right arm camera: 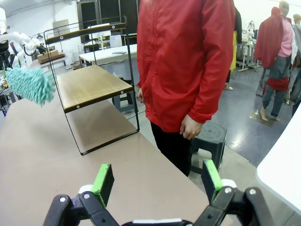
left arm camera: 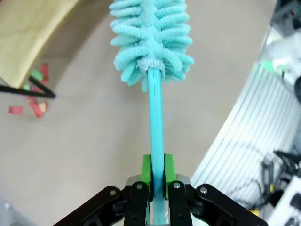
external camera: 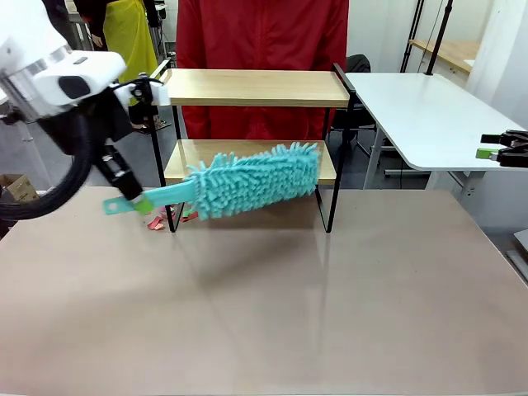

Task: Clean the shelf.
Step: Clean the specific section of the Shelf indicated by the human with the Duster.

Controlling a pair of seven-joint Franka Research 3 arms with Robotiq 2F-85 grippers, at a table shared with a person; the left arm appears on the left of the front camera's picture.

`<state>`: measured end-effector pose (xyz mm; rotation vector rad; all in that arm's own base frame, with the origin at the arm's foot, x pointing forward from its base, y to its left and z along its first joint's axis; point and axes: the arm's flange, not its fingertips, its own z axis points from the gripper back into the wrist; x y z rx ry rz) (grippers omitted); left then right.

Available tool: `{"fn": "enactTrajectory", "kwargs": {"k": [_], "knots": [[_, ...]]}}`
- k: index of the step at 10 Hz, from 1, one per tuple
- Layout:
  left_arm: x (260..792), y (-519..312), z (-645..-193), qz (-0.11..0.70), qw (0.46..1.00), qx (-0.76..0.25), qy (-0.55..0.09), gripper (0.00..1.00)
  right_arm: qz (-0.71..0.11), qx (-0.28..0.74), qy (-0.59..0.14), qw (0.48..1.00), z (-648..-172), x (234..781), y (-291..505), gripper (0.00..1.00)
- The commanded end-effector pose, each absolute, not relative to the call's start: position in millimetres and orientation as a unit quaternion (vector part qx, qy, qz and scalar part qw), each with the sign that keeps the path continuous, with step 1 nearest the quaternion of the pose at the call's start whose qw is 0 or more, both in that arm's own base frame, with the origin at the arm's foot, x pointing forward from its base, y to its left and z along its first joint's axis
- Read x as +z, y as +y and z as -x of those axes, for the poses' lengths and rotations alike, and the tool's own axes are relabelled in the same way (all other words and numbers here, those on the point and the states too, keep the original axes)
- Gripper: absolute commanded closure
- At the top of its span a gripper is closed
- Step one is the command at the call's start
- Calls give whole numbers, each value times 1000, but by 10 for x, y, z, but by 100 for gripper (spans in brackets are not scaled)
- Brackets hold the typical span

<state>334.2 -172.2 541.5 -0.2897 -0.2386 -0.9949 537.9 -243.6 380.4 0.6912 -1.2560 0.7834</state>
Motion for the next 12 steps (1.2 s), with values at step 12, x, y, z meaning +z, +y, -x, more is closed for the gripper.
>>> {"fn": "enactTrajectory", "kwargs": {"k": [12], "knots": [[6680,-229,-3252,-55,738,-659,133,87,-304,344,-557,693,-5391,3886,-2404,0]]}}
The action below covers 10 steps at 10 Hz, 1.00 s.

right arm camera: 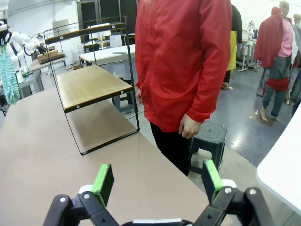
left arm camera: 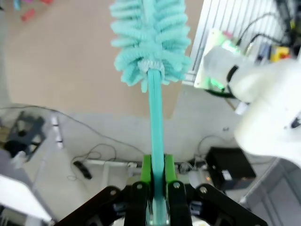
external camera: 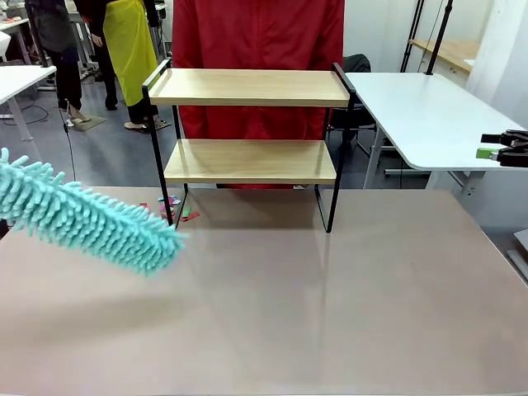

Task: Clean the shelf.
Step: Clean the specific section of the Shelf indicated by the human with the Duster, then hand the Duster back to the human.

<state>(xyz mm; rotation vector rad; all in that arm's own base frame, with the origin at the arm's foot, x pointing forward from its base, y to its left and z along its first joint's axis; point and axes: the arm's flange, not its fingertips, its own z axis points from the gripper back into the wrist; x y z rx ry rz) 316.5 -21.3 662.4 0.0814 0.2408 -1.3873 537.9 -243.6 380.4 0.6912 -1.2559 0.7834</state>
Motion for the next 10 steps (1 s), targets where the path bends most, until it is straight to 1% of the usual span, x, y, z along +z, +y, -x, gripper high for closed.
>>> {"fn": "enactTrajectory", "kwargs": {"k": [1,2,3,4,10], "knots": [[5384,-373,-4006,-72,719,-674,155,87,-304,344,-557,693,-5391,3886,-2404,0],[5315,-412,-4005,-80,717,-671,172,87,-304,344,-557,693,-5391,3886,-2404,0],[5322,-431,-3992,-92,716,-672,165,87,-304,344,-557,693,-5391,3886,-2404,0],[5717,-387,-3715,-61,726,-668,150,87,-304,344,-557,693,-5391,3886,-2404,0],[5717,-387,-3715,-61,726,-668,150,87,-304,344,-557,693,-5391,3886,-2404,0]]}}
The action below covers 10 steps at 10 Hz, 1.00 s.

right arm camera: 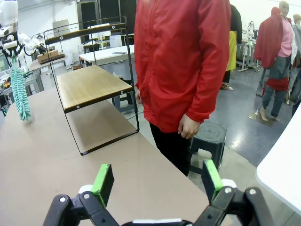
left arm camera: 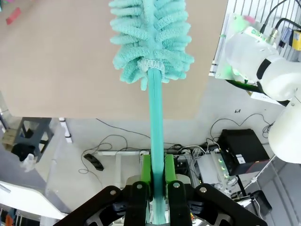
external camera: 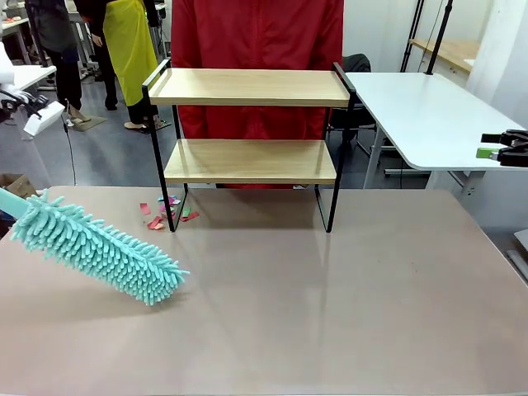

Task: Clean the shelf.
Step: Hand the Duster back to the human.

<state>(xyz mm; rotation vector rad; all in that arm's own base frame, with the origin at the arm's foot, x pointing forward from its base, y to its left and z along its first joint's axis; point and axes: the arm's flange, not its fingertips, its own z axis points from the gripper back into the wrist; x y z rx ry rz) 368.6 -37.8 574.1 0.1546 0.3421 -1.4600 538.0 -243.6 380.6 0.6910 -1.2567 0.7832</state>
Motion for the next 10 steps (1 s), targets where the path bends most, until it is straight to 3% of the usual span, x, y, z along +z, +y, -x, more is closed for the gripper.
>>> {"fn": "enactTrajectory", "kwargs": {"k": [1,6,7,10], "knots": [[5717,-387,-3715,-61,726,-668,150,87,-304,344,-557,693,-5391,3886,-2404,0],[5693,-389,-3722,-68,728,-663,160,87,-308,349,-561,684,-5380,3806,-2436,0],[5850,-253,-3584,-74,771,-623,109,87,-293,364,-572,674,-5296,4066,-2307,0],[5784,-381,-3418,-55,759,-649,19,87,-313,403,-551,660,-5278,4785,-1751,0]]}}
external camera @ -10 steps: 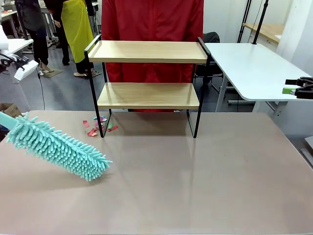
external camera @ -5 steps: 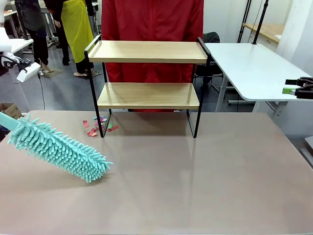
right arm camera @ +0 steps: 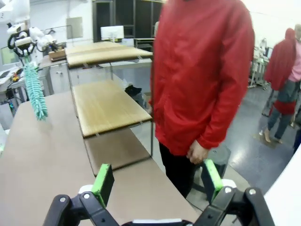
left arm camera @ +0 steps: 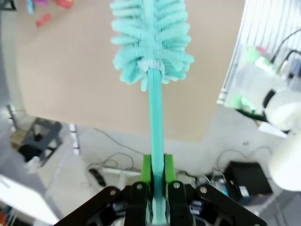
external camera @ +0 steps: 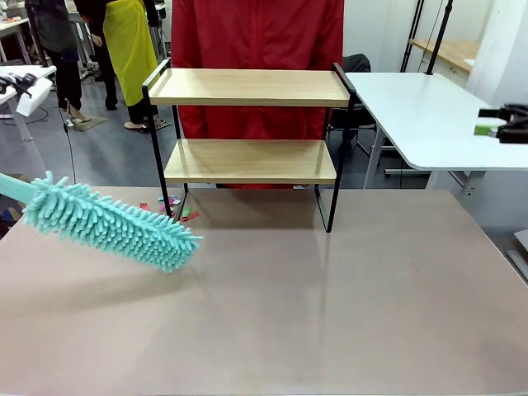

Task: Clean the shelf.
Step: Hand the Duster back to the human.

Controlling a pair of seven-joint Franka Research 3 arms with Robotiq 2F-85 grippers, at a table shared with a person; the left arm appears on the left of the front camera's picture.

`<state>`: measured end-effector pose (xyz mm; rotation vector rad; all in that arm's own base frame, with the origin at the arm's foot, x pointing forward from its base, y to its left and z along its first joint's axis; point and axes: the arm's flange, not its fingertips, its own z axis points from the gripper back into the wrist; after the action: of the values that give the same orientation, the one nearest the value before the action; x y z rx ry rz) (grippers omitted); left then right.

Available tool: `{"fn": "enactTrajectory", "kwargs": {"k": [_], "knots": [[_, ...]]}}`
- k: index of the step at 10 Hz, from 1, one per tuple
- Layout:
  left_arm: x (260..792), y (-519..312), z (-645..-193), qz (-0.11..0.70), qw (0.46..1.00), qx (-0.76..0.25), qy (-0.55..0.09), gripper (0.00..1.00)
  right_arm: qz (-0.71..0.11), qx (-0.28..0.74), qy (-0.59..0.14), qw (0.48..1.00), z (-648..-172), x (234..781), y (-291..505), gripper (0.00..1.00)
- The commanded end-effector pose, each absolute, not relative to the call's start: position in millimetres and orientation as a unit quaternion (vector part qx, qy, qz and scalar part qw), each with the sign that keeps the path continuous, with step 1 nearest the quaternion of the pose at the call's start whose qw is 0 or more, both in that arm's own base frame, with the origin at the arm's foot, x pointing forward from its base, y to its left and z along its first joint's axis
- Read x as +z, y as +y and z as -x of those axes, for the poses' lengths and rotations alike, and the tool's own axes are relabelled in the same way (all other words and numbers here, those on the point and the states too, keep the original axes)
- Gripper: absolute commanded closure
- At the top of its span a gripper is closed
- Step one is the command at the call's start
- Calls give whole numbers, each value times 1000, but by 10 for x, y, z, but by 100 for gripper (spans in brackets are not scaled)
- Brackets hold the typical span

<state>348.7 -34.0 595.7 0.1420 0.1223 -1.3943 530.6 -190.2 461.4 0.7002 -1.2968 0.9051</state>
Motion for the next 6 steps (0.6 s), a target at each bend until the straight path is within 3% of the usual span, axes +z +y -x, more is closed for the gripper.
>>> {"fn": "enactTrajectory", "kwargs": {"k": [1,6], "knots": [[5708,-451,-3398,-30,752,-659,-21,87,-333,410,-542,653,-5220,5012,-1518,0],[5121,-971,-3401,93,703,-685,-166,87,-446,392,-469,653,-4835,5243,-600,0]]}}
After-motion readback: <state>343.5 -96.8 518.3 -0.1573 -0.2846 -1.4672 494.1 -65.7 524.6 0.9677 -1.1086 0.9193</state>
